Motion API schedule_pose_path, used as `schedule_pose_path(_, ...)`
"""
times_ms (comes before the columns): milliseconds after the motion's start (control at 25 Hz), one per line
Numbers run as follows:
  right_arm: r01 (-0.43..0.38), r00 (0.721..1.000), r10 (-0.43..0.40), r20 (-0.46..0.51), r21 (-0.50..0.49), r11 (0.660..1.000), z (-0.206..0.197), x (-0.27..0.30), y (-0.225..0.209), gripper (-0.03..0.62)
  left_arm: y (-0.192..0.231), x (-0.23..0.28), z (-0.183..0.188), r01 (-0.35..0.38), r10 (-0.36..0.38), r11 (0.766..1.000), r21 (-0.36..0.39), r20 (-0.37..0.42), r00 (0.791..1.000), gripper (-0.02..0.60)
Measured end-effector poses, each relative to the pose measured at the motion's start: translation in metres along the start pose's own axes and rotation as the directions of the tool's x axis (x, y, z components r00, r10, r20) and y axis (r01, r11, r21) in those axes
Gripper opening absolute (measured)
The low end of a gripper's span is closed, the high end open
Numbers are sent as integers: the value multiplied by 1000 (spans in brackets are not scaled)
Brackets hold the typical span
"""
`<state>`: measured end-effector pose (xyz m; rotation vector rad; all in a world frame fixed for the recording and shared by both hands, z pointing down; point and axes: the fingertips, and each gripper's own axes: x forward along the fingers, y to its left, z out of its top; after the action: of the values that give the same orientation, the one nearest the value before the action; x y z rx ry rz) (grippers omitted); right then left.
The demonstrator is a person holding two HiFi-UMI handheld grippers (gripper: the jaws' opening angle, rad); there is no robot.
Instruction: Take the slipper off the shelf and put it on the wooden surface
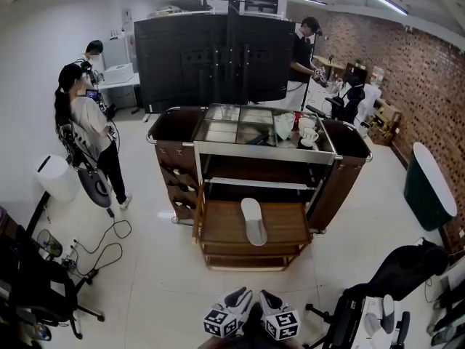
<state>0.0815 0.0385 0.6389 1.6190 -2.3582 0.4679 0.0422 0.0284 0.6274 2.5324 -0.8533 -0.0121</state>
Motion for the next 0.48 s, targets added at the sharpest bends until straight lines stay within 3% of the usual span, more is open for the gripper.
schedule_pose_path(480,-6,1000,6,0,-1,1000,1,4,2,0,5,0,1,-2,2,1000,-1,3,1000,98)
